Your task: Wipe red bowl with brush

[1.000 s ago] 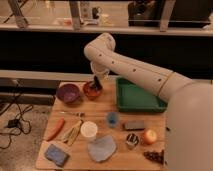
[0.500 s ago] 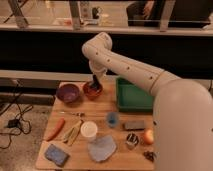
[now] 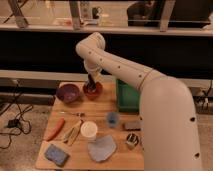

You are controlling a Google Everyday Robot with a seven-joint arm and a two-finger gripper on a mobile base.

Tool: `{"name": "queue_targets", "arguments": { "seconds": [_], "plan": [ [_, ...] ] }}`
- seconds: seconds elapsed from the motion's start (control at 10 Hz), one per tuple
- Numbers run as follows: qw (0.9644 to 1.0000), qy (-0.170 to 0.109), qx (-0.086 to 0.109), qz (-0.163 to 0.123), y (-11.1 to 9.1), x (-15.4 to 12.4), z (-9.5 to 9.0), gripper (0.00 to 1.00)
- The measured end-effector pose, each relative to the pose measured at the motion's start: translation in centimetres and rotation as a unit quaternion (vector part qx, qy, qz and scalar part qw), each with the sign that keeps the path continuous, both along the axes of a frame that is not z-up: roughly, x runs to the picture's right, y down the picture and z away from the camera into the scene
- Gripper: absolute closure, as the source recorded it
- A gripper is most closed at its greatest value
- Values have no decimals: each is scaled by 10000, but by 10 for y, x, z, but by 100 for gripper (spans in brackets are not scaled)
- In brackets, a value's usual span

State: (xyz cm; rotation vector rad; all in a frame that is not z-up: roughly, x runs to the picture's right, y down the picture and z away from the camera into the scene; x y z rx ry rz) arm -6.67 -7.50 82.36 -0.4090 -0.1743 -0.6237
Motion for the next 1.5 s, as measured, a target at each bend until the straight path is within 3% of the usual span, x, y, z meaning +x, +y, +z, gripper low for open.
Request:
{"name": "queue_targets", "arguments": {
  "seconds": [0.4,1.1,1.5],
  "plan": [
    [9997,-164,-25,-150,5,-23,-1,100],
    [9997,-241,5,-57,37,-14,-52,100],
    [10000,-21,-20,36,32,10,-49,100]
  ]
}}
